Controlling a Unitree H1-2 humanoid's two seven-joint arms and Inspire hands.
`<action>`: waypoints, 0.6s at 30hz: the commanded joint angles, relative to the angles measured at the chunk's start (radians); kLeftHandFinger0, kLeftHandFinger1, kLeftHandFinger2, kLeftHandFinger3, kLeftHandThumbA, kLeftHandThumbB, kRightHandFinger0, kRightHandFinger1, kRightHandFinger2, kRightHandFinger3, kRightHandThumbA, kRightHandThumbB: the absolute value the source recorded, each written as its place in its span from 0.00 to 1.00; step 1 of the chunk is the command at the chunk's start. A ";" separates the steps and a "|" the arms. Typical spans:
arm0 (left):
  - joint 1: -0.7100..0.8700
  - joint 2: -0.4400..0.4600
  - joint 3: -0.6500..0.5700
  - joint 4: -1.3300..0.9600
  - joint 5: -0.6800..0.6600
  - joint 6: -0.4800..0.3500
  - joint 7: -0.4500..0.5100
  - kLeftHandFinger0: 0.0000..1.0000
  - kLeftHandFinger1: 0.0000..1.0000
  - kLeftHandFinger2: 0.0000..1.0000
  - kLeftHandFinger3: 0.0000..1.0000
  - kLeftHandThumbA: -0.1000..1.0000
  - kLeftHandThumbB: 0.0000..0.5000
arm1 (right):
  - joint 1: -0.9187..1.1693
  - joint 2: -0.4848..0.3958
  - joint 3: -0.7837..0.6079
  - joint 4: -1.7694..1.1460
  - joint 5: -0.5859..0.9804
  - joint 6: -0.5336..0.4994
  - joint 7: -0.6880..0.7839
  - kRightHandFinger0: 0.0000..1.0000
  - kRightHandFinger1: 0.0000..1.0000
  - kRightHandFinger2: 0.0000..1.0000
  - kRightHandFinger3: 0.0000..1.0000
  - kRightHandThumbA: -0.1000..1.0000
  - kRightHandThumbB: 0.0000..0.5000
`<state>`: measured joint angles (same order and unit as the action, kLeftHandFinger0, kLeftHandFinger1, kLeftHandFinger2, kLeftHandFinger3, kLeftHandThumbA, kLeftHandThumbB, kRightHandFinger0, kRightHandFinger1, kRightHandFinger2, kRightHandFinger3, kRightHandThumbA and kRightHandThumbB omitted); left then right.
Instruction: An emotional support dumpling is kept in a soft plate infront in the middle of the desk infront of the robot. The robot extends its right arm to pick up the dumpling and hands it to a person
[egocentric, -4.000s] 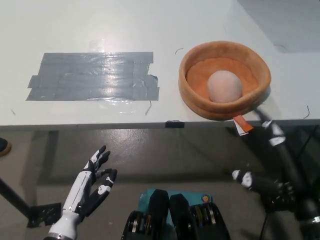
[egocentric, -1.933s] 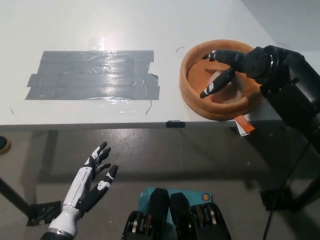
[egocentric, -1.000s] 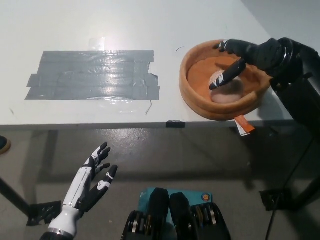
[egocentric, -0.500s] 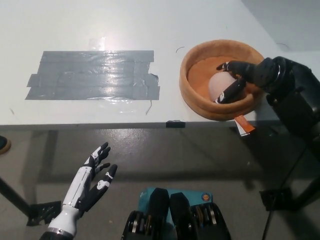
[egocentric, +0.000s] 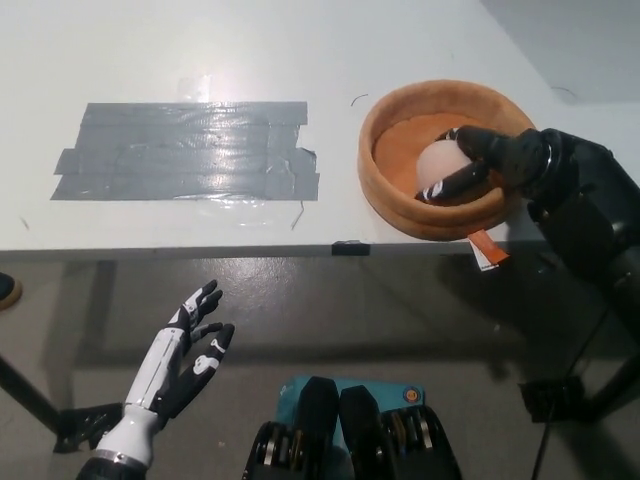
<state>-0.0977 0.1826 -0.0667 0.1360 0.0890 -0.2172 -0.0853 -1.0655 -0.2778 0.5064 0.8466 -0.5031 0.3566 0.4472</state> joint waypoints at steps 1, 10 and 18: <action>-0.024 0.018 0.002 -0.014 -0.002 -0.047 -0.015 0.89 0.97 0.96 0.96 0.74 0.52 | 0.009 0.006 -0.043 0.023 -0.013 -0.115 -0.192 0.04 0.48 0.83 0.84 0.00 0.38; -0.028 0.019 0.002 -0.010 -0.002 -0.052 -0.015 0.88 0.97 0.96 0.96 0.74 0.49 | 0.027 -0.001 -0.156 -0.029 0.038 -0.198 -0.305 0.10 0.66 0.92 0.93 0.00 0.39; -0.075 0.021 0.002 -0.001 -0.007 -0.036 -0.022 0.89 0.98 0.97 0.97 0.75 0.46 | 0.005 -0.019 -0.352 -0.359 0.133 -0.100 -0.246 0.18 0.70 1.00 1.00 0.00 0.32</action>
<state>-0.1314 0.1837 -0.0668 0.1445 0.0890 -0.2280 -0.0856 -0.9910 -0.2713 0.2418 0.6273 -0.4483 0.2367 0.2363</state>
